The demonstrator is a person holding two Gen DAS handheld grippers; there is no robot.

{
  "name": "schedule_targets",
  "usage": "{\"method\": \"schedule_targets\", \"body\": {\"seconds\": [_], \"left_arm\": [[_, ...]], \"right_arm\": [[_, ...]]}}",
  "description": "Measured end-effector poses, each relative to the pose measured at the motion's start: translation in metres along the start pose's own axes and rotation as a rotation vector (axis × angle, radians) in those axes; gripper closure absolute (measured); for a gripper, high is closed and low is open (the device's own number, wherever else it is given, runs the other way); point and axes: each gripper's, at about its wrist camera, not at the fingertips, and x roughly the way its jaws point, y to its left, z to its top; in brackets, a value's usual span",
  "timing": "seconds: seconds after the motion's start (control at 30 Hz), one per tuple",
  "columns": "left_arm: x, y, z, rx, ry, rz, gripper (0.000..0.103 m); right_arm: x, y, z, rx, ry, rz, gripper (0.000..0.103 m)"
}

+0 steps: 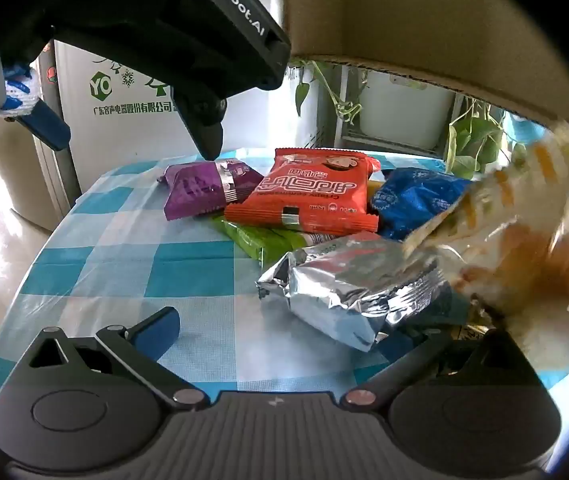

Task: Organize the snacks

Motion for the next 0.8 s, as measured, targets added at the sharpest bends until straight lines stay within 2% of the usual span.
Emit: {"method": "schedule_targets", "body": {"seconds": [0.13, 0.17, 0.47, 0.8], "left_arm": [[-0.006, 0.004, -0.002, 0.006, -0.030, -0.015, 0.002], [-0.003, -0.001, 0.001, 0.017, -0.007, -0.003, 0.002], [-0.012, -0.003, 0.000, -0.015, -0.040, -0.034, 0.002], [-0.014, 0.000, 0.001, -0.017, -0.042, -0.051, 0.002]], "right_arm": [[-0.002, 0.000, 0.000, 0.000, 0.000, 0.000, 0.000], [0.002, 0.000, 0.001, -0.002, 0.016, 0.003, 0.000], [0.001, 0.001, 0.000, -0.001, 0.007, 0.000, 0.000], [0.000, -0.001, 0.000, 0.000, 0.005, 0.000, 0.000]]}}
